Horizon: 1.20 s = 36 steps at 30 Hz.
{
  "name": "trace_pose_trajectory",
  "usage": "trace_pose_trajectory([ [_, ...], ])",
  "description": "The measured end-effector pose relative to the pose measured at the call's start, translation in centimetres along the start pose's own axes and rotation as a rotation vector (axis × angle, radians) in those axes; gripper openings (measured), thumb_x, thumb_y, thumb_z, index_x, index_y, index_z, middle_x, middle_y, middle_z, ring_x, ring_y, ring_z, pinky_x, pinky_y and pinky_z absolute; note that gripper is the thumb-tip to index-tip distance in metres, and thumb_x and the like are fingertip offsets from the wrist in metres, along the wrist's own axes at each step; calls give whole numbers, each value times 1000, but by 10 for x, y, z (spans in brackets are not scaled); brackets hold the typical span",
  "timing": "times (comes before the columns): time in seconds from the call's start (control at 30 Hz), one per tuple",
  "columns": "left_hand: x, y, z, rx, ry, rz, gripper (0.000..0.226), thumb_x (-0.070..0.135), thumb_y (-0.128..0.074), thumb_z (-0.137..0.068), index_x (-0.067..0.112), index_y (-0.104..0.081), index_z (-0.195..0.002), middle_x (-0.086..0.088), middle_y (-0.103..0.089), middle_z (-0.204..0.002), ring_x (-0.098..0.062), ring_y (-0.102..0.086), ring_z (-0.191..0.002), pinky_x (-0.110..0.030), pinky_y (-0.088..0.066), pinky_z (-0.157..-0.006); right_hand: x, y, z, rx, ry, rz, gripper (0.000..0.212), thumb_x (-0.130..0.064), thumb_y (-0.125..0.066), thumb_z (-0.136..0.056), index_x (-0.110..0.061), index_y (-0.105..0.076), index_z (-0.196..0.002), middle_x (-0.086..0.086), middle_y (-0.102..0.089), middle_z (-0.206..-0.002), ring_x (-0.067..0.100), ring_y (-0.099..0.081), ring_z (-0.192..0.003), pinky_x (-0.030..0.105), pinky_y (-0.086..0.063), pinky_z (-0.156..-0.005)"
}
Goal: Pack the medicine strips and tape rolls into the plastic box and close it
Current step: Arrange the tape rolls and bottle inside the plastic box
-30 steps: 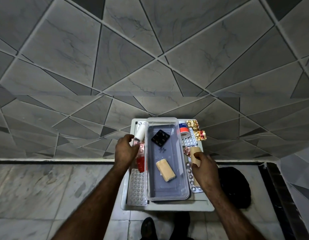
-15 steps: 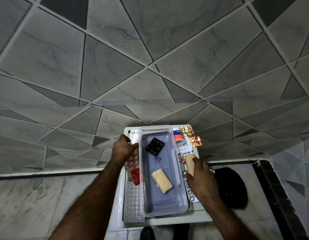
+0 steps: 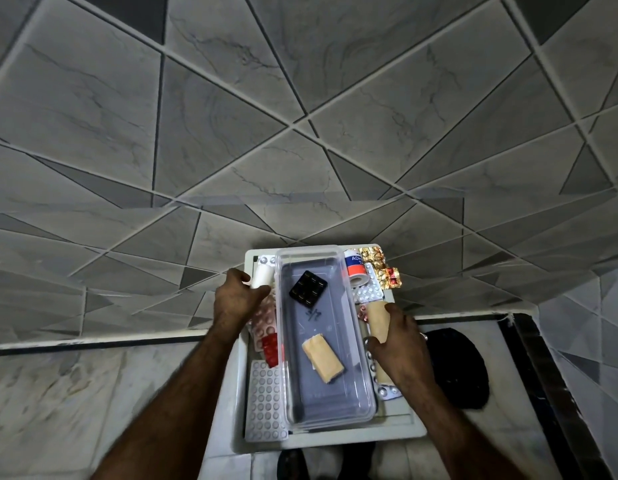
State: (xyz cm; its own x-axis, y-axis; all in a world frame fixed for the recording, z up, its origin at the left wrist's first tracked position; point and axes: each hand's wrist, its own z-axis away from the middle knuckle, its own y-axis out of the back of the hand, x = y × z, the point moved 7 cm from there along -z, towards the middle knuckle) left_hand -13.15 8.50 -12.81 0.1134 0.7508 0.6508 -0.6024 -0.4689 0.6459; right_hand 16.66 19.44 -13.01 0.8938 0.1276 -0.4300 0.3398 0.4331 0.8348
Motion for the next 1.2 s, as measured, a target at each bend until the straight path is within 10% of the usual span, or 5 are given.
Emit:
trace_pose_trajectory([
  [0.4,8,18,30,49,-46,241,43,36,-77,-75,18,-57,-109,7,-67,-74,-19,-72,-73,-38,-57,-83,-40,34,-4,167,102,-188,69,-30,-74,-76,-23,-39,-135,12,-55,-130,32,-57,-110,40,-49,-86],
  [1.2,72,-31,54,69,-265,-60,49,34,-72,-82,10,-52,-120,-13,-68,-115,-33,-64,-107,-26,-37,-76,-113,16,-42,78,315,-74,60,-27,-65,-83,-12,-39,-135,19,-47,-133,35,-49,-120,40,-42,-97],
])
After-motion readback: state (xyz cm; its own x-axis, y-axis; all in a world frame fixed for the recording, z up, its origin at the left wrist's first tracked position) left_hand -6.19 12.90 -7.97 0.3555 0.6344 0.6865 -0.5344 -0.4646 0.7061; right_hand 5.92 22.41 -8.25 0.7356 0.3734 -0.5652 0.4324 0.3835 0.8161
